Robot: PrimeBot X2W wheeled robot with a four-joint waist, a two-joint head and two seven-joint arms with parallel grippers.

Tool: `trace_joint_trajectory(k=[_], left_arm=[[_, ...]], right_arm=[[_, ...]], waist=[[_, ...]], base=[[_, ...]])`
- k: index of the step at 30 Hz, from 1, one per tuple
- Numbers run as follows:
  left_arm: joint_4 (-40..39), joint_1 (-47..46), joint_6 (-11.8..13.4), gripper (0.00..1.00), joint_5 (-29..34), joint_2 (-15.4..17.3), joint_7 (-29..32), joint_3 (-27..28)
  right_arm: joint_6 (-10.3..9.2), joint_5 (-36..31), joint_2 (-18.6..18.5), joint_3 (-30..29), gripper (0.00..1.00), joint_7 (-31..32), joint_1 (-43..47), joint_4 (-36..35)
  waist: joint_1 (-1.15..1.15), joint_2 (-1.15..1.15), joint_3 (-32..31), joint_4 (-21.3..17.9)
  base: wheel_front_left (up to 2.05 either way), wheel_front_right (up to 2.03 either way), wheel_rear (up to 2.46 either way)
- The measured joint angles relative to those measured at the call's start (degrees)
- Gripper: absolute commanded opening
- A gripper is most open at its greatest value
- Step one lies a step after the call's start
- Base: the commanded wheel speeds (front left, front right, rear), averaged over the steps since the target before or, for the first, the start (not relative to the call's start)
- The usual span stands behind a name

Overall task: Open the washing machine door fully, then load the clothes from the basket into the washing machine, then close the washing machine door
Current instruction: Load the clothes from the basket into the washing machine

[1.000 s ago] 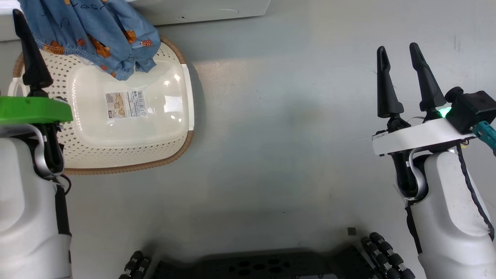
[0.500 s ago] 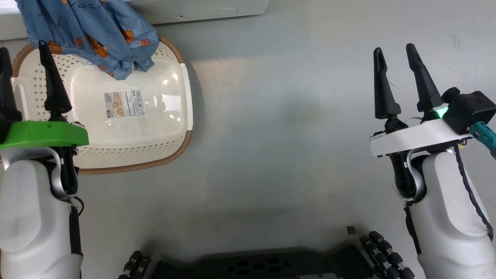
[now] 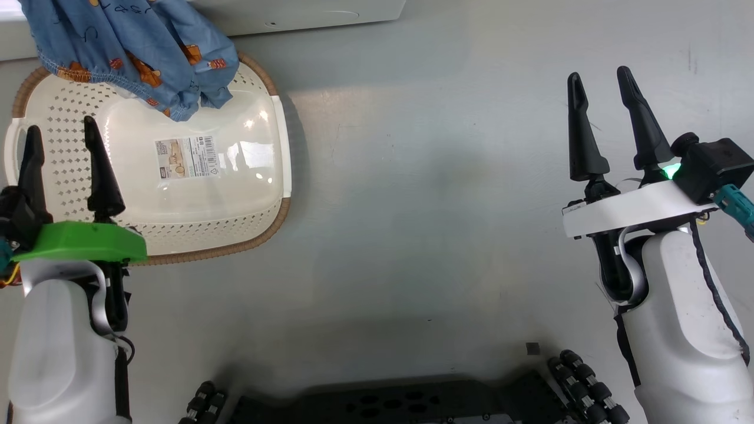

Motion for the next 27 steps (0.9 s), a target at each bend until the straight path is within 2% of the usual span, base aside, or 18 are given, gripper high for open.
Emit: trace_joint_trajectory(k=[27], left_arm=[[2.2,2.5,-0.5,1.00,0.3,-1.2,0.0,-0.2]], right_arm=[[0.00,0.0,-0.2,0.2,1.00,0.0,0.0,0.9]], waist=[[0.00,0.00,-1.1,-0.4]], base=[[0.00,0.00,0.00]])
